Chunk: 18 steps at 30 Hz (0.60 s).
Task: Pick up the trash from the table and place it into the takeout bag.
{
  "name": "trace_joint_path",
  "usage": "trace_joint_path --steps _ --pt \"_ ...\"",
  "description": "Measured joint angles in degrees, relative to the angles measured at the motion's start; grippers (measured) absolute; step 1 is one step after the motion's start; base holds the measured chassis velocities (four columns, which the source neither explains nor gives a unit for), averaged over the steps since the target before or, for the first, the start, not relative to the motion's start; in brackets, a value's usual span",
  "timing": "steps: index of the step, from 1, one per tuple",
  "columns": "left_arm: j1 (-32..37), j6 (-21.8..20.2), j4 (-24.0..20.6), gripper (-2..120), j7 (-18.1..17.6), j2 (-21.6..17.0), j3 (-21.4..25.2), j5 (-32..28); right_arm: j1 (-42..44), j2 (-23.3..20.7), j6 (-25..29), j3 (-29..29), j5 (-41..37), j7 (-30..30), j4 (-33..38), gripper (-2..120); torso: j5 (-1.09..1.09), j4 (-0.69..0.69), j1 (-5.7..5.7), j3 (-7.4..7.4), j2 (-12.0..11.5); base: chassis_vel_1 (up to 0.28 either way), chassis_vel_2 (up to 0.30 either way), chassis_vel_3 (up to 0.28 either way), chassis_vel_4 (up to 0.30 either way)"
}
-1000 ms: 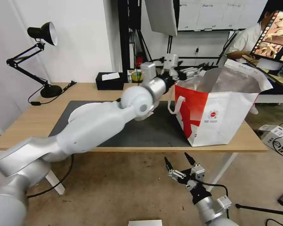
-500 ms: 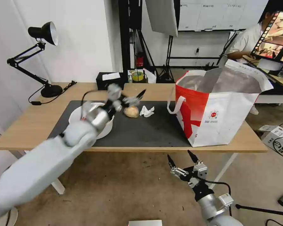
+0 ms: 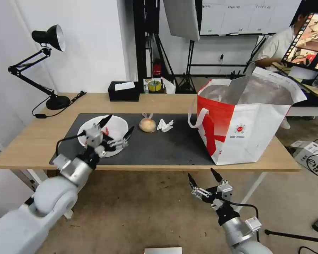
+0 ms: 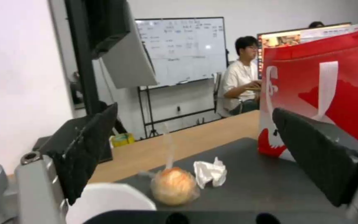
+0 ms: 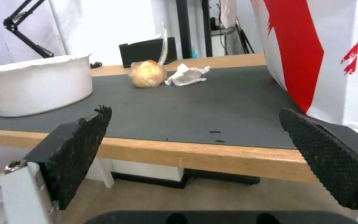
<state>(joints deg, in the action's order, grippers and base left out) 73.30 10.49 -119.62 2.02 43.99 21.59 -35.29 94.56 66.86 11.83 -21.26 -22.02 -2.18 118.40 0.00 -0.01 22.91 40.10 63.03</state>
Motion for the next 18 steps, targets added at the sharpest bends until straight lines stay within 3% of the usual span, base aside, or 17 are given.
trace_joint_path --steps 6,13,17,18 --pt "3.6 0.3 -0.1 100 0.0 3.6 2.2 2.4 1.7 1.0 0.7 -2.1 0.5 0.0 0.7 100 0.01 0.04 0.01 0.0 0.0 0.0 0.0 0.0 0.0" --pt "13.1 1.0 0.8 100 -2.4 10.1 9.3 6.5 1.7 1.7 1.9 -2.3 2.1 0.3 0.4 100 0.01 0.02 0.01 0.0 0.0 0.0 0.0 0.0 0.0" --pt "16.9 2.7 2.4 100 -3.7 13.5 11.0 9.0 2.0 3.0 6.7 -3.5 6.8 0.8 -1.1 100 -0.01 -0.02 0.0 0.0 0.0 0.0 0.0 0.0 0.0" --pt "17.7 3.4 3.2 100 -4.2 14.4 11.0 9.6 2.5 3.8 9.2 -4.5 8.8 1.0 -1.6 100 0.01 0.04 0.01 0.0 0.0 0.0 0.0 0.0 0.0"
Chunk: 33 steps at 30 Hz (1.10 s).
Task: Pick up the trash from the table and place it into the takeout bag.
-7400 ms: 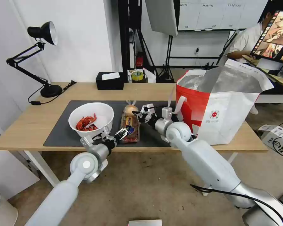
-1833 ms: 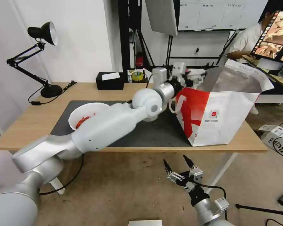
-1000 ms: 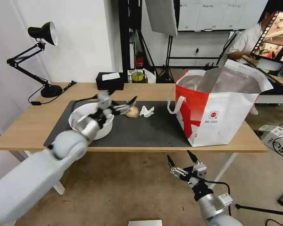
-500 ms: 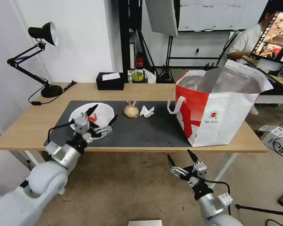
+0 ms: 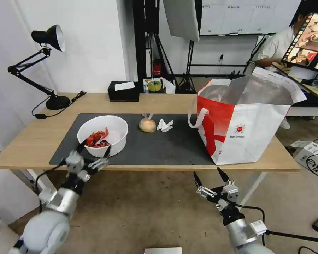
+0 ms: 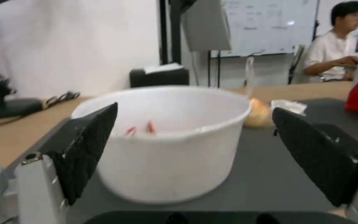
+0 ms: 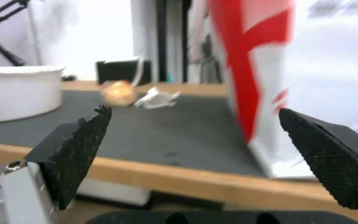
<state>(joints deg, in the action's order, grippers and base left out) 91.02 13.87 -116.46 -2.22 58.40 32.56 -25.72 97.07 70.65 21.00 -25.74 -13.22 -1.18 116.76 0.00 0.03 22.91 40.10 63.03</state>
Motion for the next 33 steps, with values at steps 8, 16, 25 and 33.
trace_joint_path --steps 8,16,25,33 --pt "3.1 4.3 3.9 100 -0.4 3.4 1.8 2.3 0.6 0.7 4.3 -0.9 1.9 1.0 -1.0 100 0.0 -0.03 0.0 0.0 0.0 0.0 0.0 0.0 0.0" --pt "2.6 5.7 5.9 100 -0.3 3.5 1.7 2.8 0.9 0.4 4.2 -1.0 1.7 0.9 -1.4 100 0.0 -0.03 0.0 0.01 0.0 0.0 0.0 0.0 0.0" --pt "2.6 5.8 6.0 100 0.8 3.2 1.3 2.8 1.2 0.2 3.7 -1.1 1.6 0.7 -1.7 100 0.0 -0.02 0.01 0.01 0.0 0.0 0.0 0.0 0.0" --pt "3.1 6.3 6.4 100 1.4 3.1 1.2 2.9 1.4 -0.3 1.8 -0.9 -0.1 0.6 -1.2 100 -0.01 -0.02 0.01 0.01 0.0 0.0 0.0 0.0 0.0"
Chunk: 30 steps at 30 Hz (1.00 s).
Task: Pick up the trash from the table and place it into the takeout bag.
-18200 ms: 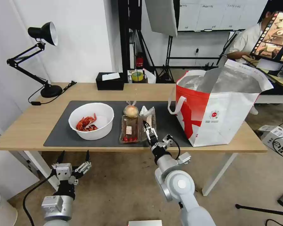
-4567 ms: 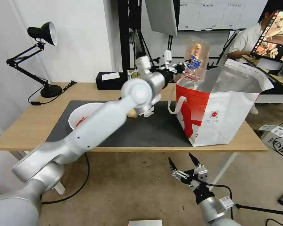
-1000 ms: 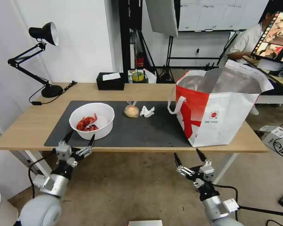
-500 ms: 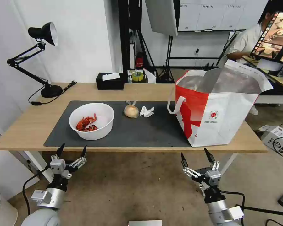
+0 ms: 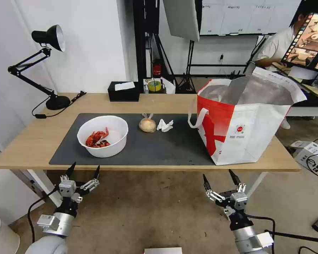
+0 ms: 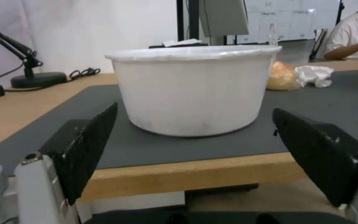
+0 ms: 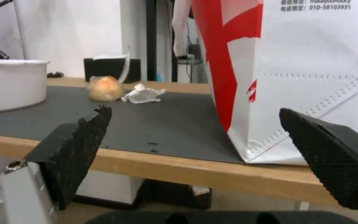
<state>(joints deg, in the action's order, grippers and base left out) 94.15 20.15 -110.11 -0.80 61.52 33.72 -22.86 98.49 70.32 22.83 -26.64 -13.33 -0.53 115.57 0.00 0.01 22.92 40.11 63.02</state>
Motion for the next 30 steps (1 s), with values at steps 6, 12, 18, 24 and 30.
trace_joint_path --steps 6,12,18,24,30 --pt "0.1 0.9 0.3 100 0.6 0.0 0.1 -0.1 -1.7 -3.6 -4.8 1.6 -4.9 0.1 2.5 100 0.0 0.01 0.0 0.0 0.0 0.0 0.0 0.0 0.0" --pt "0.6 1.3 -0.1 100 1.0 -0.2 0.4 -0.4 -10.7 -13.1 -12.2 9.2 -13.9 1.9 5.1 100 0.0 -0.01 0.0 0.0 0.0 0.0 0.0 0.0 0.0" --pt "0.5 0.7 -1.1 100 2.0 -0.5 0.6 -1.3 -20.8 -18.4 -15.4 16.2 -17.6 3.8 3.8 100 0.0 -0.01 0.0 0.01 0.0 0.0 0.0 0.0 0.0" --pt "0.6 0.6 -1.4 100 3.1 -0.5 0.1 -1.2 -37.1 -20.4 -20.5 27.8 -21.5 7.3 -0.5 100 0.01 -0.01 0.0 0.01 0.0 0.0 0.0 0.0 0.0" --pt "-0.2 0.1 -1.6 100 3.1 -0.4 -0.3 -1.2 -49.8 -17.9 -24.4 37.6 -23.8 12.7 -5.6 100 0.01 0.0 0.01 0.01 0.0 0.0 0.0 0.0 0.0"
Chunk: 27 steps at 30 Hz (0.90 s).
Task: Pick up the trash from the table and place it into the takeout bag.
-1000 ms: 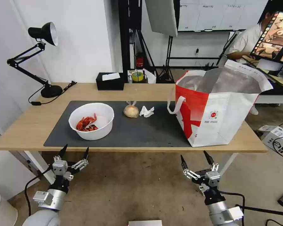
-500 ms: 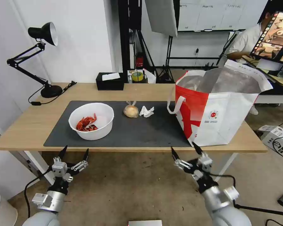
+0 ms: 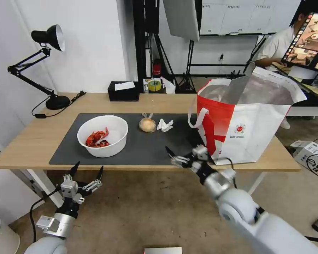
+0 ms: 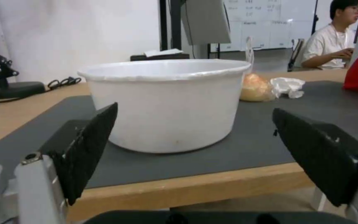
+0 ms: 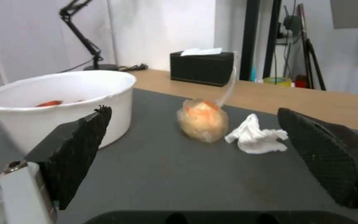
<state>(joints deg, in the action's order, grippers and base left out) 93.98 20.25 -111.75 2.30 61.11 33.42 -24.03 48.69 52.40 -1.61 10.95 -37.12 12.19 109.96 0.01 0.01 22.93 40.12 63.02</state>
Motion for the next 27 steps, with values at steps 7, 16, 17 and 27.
trace_joint_path --steps 7,16,17,27 --pt "-0.9 -0.7 0.9 100 -0.1 -0.2 -0.2 0.0 -14.5 6.5 -8.0 8.4 -4.4 12.7 -8.5 100 0.01 -0.01 0.0 0.0 0.0 0.0 0.0 0.0 0.0" --pt "-1.1 -0.6 1.9 100 -0.1 0.7 -0.8 0.0 -22.3 13.2 -12.6 12.0 -12.0 22.5 -16.8 100 0.0 -0.01 0.0 0.0 0.0 0.0 0.0 0.0 0.0" --pt "-1.2 -0.6 2.1 100 -0.1 0.7 -0.9 0.0 -23.7 14.9 -13.1 12.5 -13.0 24.3 -19.1 100 0.01 -0.01 0.0 0.0 0.0 0.0 0.0 0.0 0.0" --pt "-2.2 -0.4 3.0 100 0.0 0.3 -1.4 -0.5 -29.2 25.3 -15.5 11.8 -18.5 36.0 -33.3 100 0.0 -0.01 0.0 0.0 0.0 0.0 0.0 0.0 0.0"
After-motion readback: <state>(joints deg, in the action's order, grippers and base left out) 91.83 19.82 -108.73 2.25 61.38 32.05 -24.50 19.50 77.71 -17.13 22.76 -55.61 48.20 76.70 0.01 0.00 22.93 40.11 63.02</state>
